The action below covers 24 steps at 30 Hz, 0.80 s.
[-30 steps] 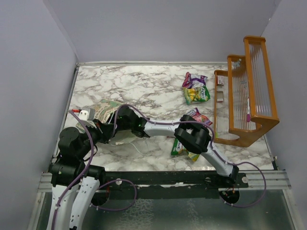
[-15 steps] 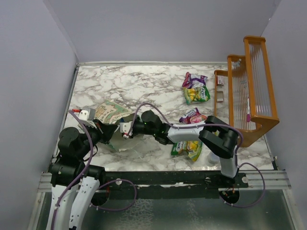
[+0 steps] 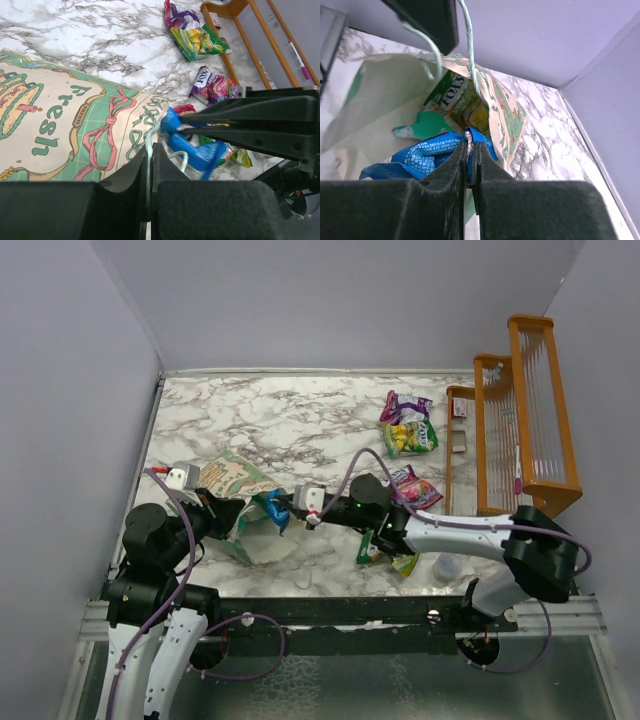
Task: Take the snacks out of the paper bag
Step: Place the snack at the center of the board.
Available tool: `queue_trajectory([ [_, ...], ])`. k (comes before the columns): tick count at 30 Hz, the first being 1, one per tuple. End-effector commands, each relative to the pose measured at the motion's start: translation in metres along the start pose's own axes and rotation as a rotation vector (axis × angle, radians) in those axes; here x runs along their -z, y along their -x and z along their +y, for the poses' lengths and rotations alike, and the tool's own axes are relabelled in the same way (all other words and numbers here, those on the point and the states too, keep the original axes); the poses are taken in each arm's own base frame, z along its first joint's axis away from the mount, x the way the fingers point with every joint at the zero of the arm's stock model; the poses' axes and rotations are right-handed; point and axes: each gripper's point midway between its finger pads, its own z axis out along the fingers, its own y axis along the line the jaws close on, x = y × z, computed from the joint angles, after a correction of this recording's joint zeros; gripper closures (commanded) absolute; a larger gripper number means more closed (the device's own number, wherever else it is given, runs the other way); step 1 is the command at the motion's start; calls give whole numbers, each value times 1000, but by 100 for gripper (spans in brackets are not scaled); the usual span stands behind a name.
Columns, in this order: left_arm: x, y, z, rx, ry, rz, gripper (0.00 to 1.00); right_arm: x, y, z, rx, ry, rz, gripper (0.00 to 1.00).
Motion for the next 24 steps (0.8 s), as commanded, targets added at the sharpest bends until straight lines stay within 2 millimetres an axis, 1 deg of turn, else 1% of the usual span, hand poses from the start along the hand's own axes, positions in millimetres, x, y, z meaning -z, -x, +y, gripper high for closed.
queue_trajectory([
  [1,2,3,2,-4,18,-12,100,43,13,28,-85,77,-17,99],
  [3,2,3,2,-4,17,-13,100,64,8,33,-86,67,14,99],
  [7,2,4,2,-6,15,-13,100,106,-4,22,-87,-62,92,99],
  [9,1,3,2,-6,11,-9,100,127,-12,6,-84,-188,137,99],
  [11,1,2,2,-5,10,-7,100,146,-27,-17,-114,-360,202,99],
  [13,1,2,2,-6,11,-5,100,160,-43,-39,-170,-515,273,99],
  [18,1,3,2,-7,13,-8,100,169,-88,-79,-392,-711,395,99],
  [20,2,3,2,-9,14,-8,100,170,-115,-94,-477,-780,463,99],
  [22,2,2,2,-7,15,-6,100,168,-150,-101,-537,-803,592,99],
  [24,1,2,2,-7,16,-3,100,166,-181,-112,-590,-835,701,99],
])
